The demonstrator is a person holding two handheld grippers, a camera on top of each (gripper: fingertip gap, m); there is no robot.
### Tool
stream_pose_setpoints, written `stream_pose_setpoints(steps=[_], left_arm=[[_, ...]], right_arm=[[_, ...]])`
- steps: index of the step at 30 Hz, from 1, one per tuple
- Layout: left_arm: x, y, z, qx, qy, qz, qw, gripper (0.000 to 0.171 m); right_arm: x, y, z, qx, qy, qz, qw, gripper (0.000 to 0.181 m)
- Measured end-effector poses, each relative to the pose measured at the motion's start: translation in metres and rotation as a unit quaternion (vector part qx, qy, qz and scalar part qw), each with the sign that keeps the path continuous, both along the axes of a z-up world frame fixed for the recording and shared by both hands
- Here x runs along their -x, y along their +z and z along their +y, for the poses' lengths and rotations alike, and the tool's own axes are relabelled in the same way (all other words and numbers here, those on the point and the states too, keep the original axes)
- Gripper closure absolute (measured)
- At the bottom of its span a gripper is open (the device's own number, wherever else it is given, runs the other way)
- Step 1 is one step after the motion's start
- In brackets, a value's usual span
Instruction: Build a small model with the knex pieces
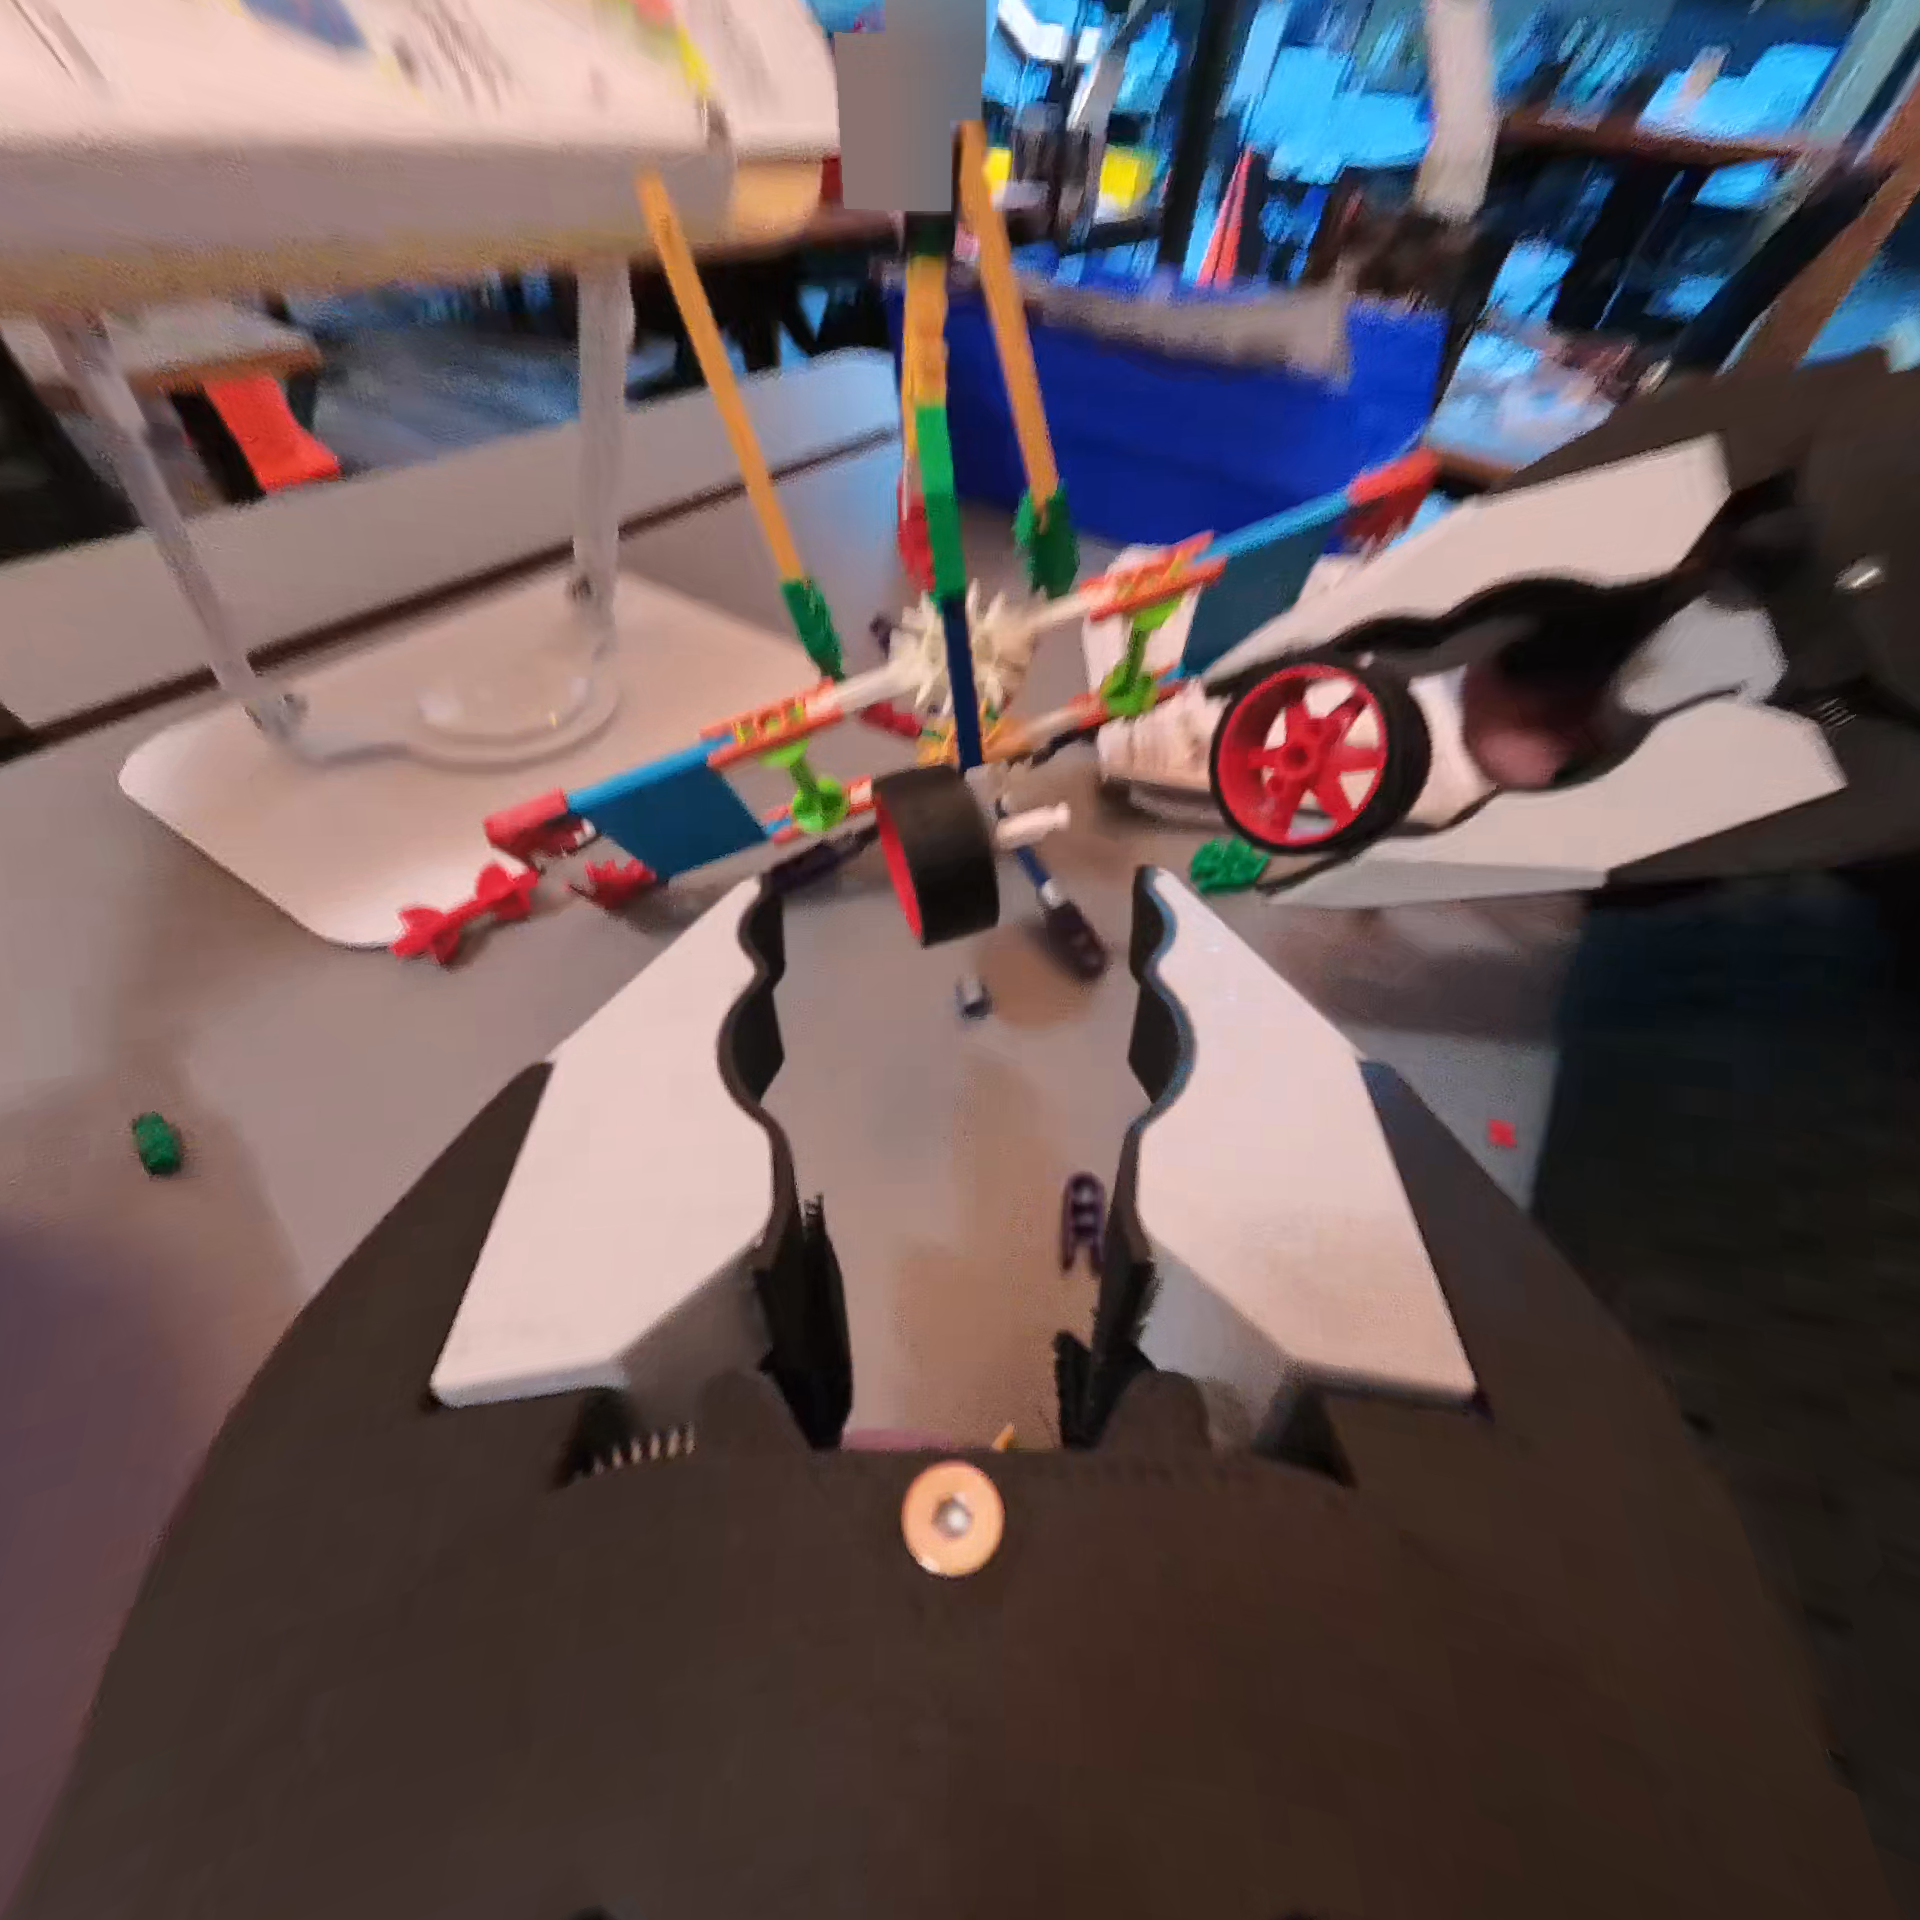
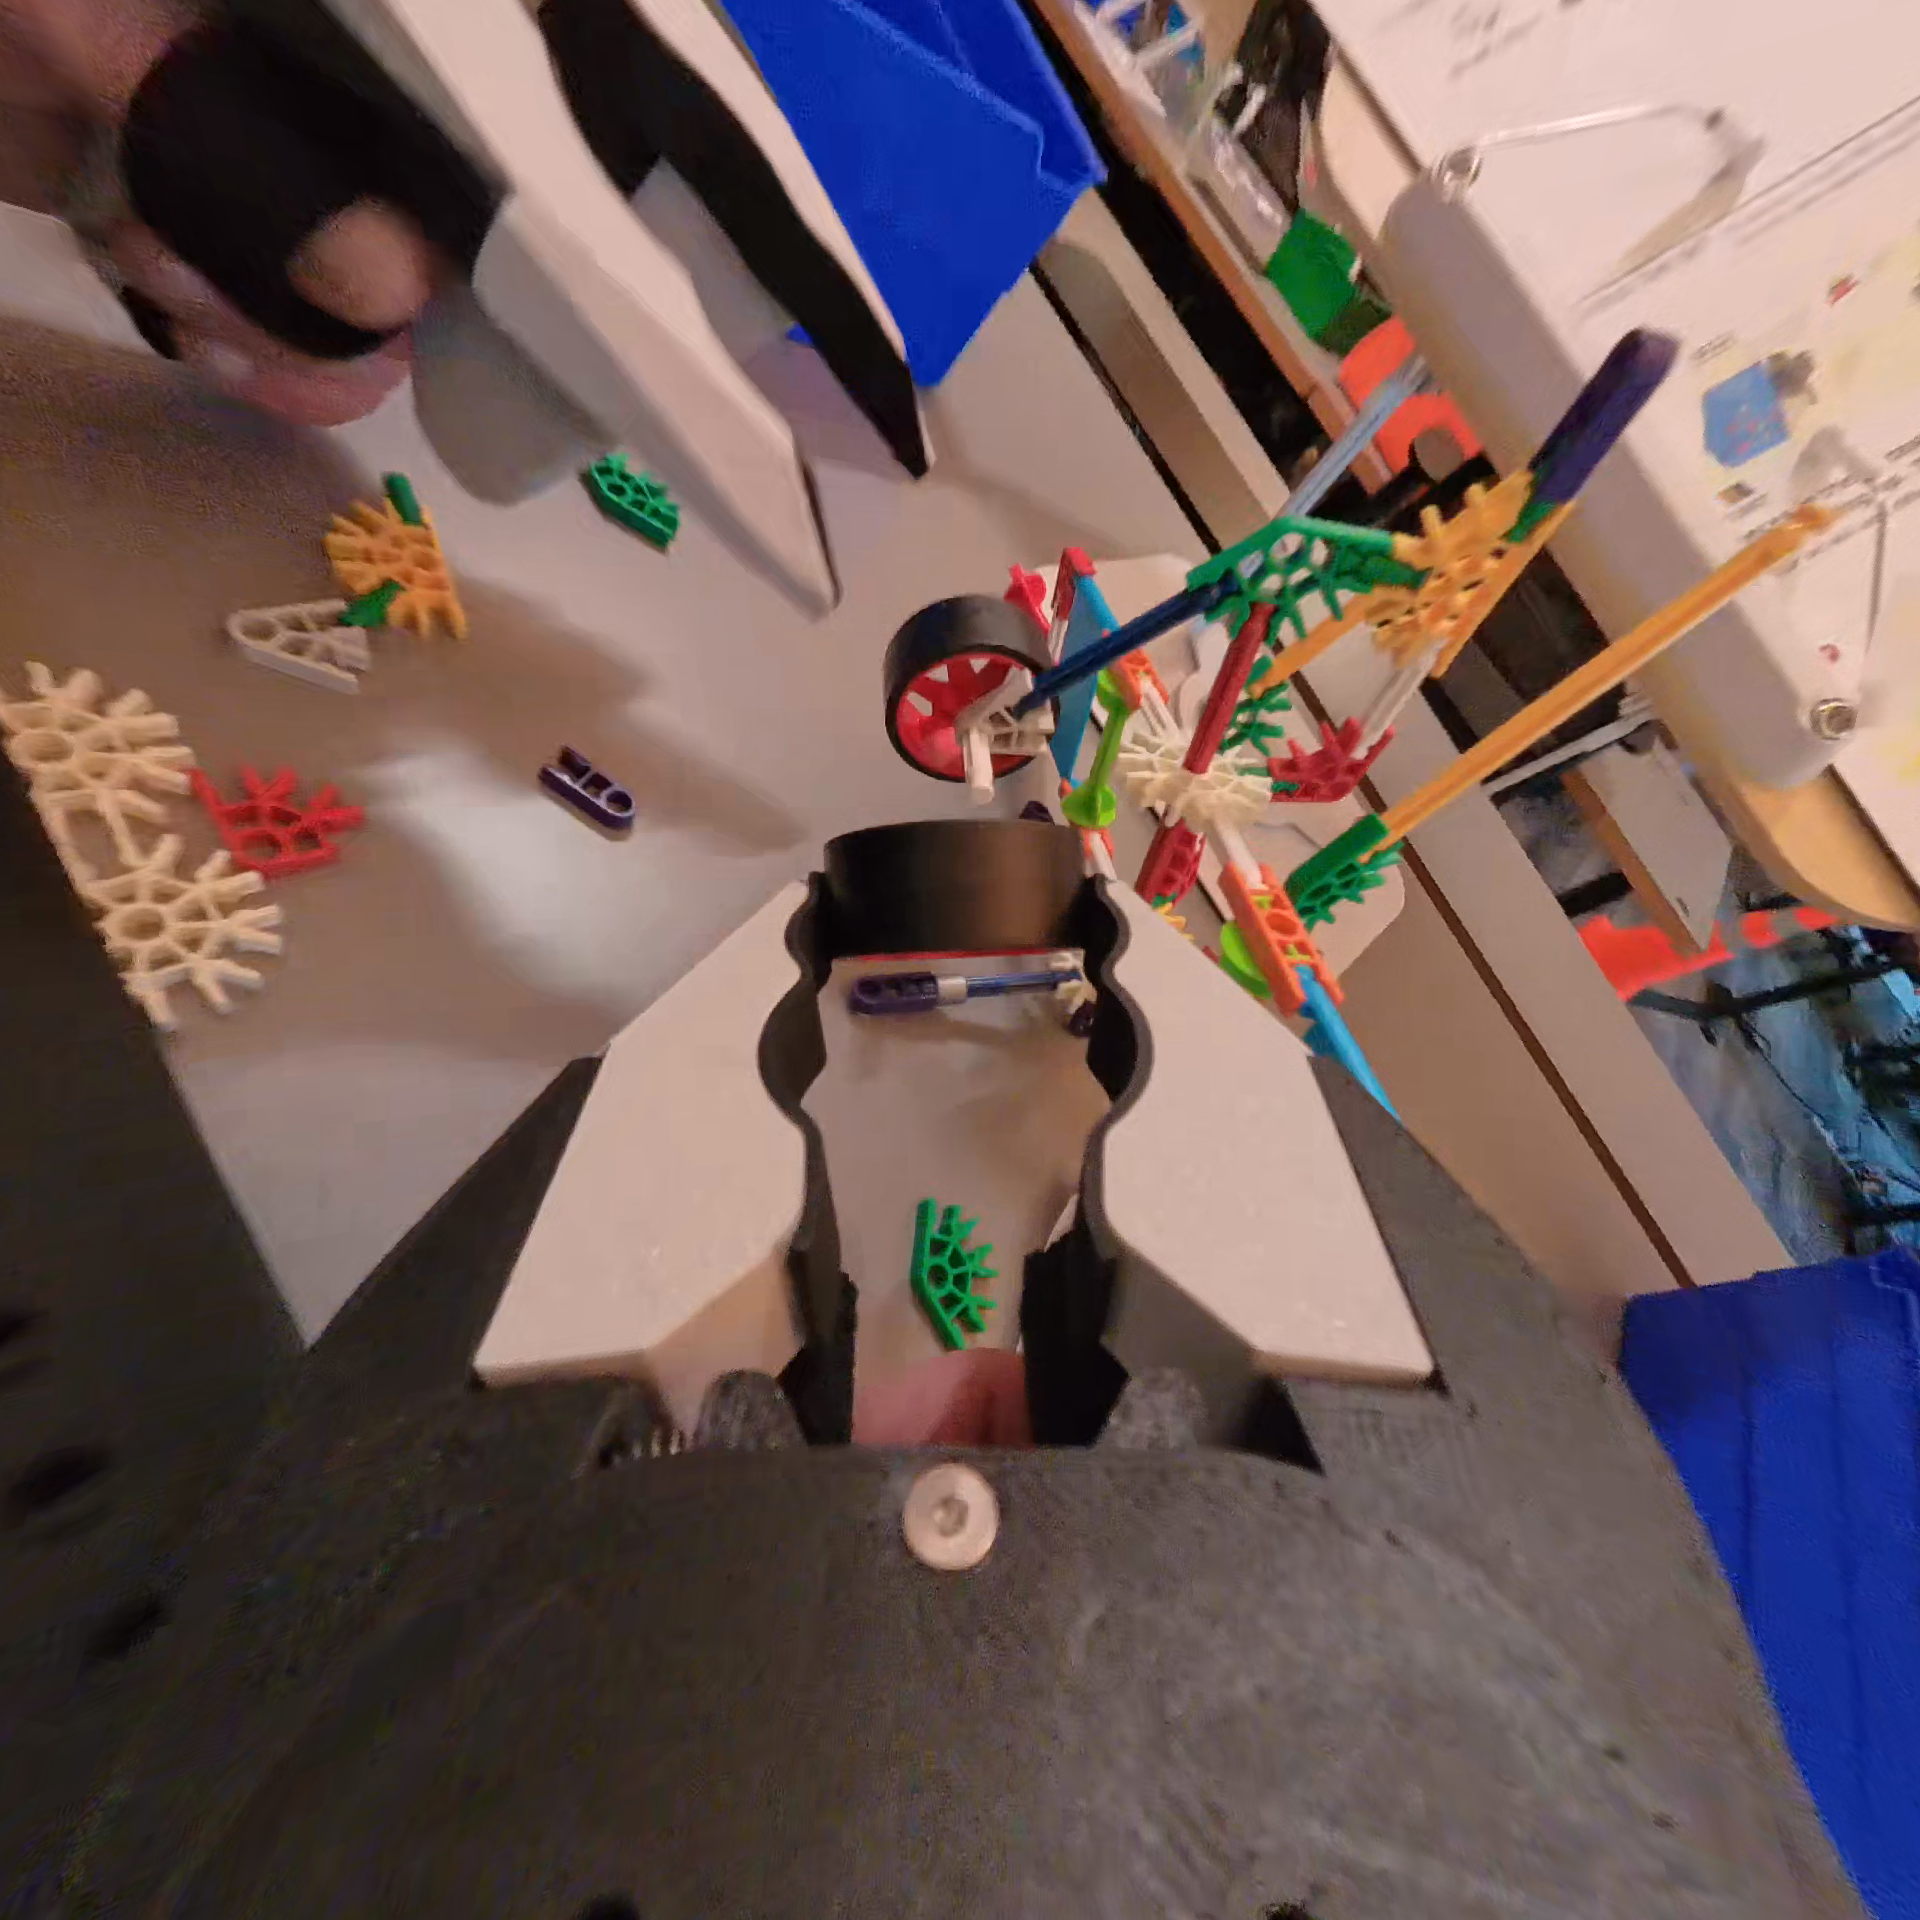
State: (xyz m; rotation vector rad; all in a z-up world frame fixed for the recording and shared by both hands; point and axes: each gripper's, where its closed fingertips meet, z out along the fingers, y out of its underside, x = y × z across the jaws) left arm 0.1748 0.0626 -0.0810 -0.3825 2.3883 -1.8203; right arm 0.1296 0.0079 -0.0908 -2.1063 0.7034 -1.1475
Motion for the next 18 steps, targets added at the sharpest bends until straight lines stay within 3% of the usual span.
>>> stream_pose_setpoints(steps=[4, 9, 18], left_arm=[[0.002, -0.025, -0.015, -0.051, -0.005, -0.021, 0.998, 0.106], [-0.016, -0.023, -0.025, -0.065, 0.027, -0.079, 0.994, 0.119], [-0.011, -0.028, -0.032, -0.060, -0.010, -0.057, 0.996, 0.150]], right_arm=[[-0.017, -0.014, -0.003, 0.012, -0.024, 0.023, 0.999, 0.135], [-0.032, -0.025, -0.003, -0.002, -0.036, 0.046, 0.998, 0.135], [-0.041, -0.028, 0.001, 0.002, -0.030, 0.055, 0.998, 0.135]])
